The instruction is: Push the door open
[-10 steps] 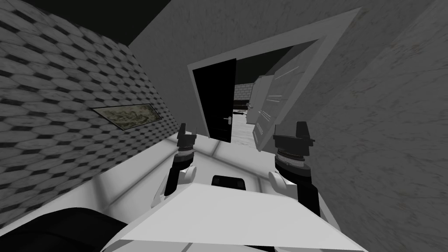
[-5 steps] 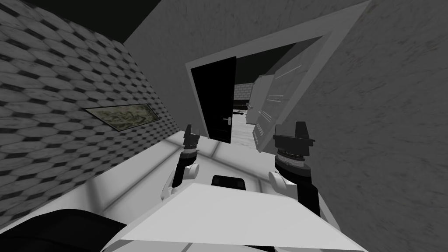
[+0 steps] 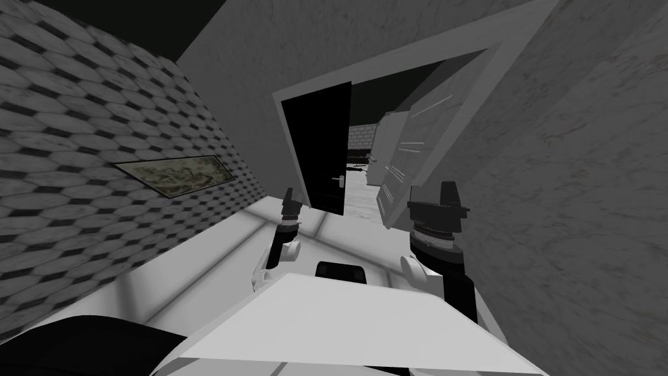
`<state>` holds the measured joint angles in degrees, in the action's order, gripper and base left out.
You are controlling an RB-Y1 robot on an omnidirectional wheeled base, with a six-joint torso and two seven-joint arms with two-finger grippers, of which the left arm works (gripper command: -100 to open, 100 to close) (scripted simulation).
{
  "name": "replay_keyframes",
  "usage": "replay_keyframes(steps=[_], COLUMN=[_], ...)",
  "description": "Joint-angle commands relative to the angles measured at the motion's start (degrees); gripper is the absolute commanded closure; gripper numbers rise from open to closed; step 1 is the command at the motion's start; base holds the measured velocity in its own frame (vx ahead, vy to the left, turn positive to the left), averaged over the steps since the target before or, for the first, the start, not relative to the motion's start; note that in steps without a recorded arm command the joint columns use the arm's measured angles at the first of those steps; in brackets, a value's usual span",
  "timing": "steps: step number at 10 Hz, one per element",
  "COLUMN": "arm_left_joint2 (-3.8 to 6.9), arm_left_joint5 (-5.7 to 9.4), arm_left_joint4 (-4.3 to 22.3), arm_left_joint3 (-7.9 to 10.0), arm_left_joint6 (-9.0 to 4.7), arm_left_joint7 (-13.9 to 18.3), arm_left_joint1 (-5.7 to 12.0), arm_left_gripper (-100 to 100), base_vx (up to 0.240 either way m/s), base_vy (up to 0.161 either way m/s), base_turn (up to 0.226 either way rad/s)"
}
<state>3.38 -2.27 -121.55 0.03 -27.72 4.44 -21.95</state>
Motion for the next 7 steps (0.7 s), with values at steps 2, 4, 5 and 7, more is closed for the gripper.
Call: replay_keyframes(steps=[2,4,5,7], arm_left_joint2=[0.32,0.44,0.56,0.67], arm_left_joint5=[0.24,0.35,0.46,0.58], arm_left_joint4=[4.63,7.07,8.63,11.26], arm_left_joint3=[0.01,0.02,0.02,0.02], arm_left_joint6=[0.03,0.03,0.02,0.02], arm_left_joint7=[-0.17,-0.22,-0.27,-0.33], arm_left_joint1=[3.21,4.43,5.65,6.95], arm_left_gripper=[-100,-100,-100,-100], base_vx=[0.097,0.059,0.08,0.058], base_vy=[0.005,-0.008,-0.002,0.004], base_turn=[-0.021,-0.007,-0.018,-0.011])
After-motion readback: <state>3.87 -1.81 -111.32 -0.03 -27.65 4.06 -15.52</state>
